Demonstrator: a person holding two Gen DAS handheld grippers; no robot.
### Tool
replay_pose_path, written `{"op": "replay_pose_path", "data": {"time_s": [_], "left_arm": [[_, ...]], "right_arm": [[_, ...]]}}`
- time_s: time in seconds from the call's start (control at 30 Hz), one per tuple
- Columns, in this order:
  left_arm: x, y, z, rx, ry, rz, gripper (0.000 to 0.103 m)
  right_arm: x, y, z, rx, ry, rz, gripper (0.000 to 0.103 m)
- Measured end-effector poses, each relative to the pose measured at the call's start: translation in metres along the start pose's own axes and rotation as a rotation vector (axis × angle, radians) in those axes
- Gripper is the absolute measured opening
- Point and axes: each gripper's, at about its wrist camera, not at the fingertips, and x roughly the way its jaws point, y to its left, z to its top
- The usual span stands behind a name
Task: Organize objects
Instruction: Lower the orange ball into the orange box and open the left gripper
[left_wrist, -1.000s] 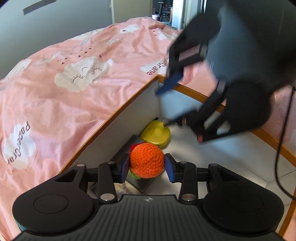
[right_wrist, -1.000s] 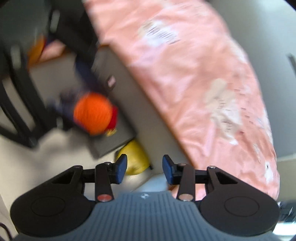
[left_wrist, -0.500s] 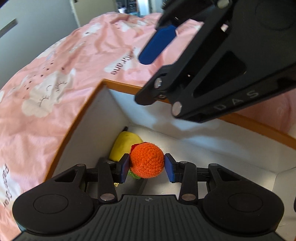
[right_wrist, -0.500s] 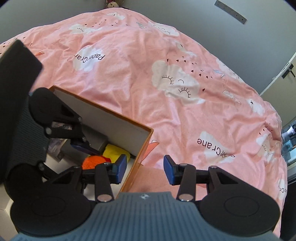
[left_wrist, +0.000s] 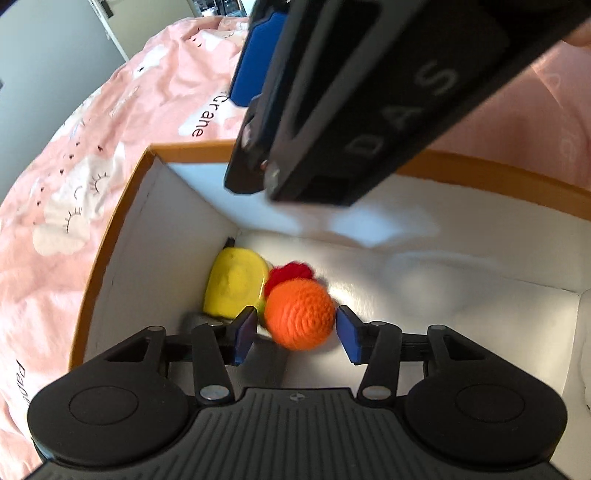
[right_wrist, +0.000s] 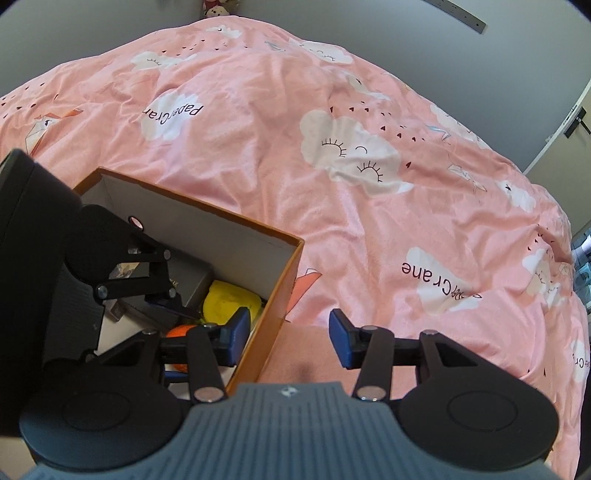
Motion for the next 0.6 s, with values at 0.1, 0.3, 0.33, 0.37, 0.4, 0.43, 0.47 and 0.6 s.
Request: {"op": "replay_pose_path", "data": {"time_s": [0.1, 0.3, 0.33, 0.37, 0.4, 0.43, 0.47, 0.6], "left_arm": [[-0.003, 0.006, -0.006, -0.038, -0.006, -0.020, 0.069], [-0.007, 0.023, -0.008, -0.162, 0.004, -0.105, 0.054], [-0.007, 0.024, -0.007, -0.168, 0.005, -0.116, 0.050], [-0.006, 0.024, -0.007, -0.165, 0.004, -0.120, 0.043], [-0.006, 0.023, -0.006, -0.163, 0.005, -0.124, 0.040], [-0.005, 0.021, -0.005, -0.154, 0.003, -0.118, 0.036], [-0.005, 0.019, -0.005, -0.138, -0.001, -0.108, 0.037], [-0.006, 0.003, -0.005, -0.004, -0.033, -0.060, 0.036]], "right_arm": [[-0.001, 0.001, -0.001, -0.007, -0.002, -0.004, 0.050], [-0.002, 0.001, -0.002, -0.004, -0.004, -0.007, 0.050], [-0.002, 0.001, -0.002, -0.006, -0.005, -0.008, 0.050], [-0.002, 0.001, -0.001, -0.008, -0.005, -0.009, 0.050], [-0.002, 0.002, -0.001, -0.010, -0.004, -0.010, 0.050], [-0.002, 0.002, -0.001, -0.007, -0.005, -0.011, 0.050], [-0.002, 0.002, -0.001, -0.009, -0.003, -0.012, 0.050], [-0.002, 0.002, -0.002, -0.011, 0.001, -0.013, 0.050]]}}
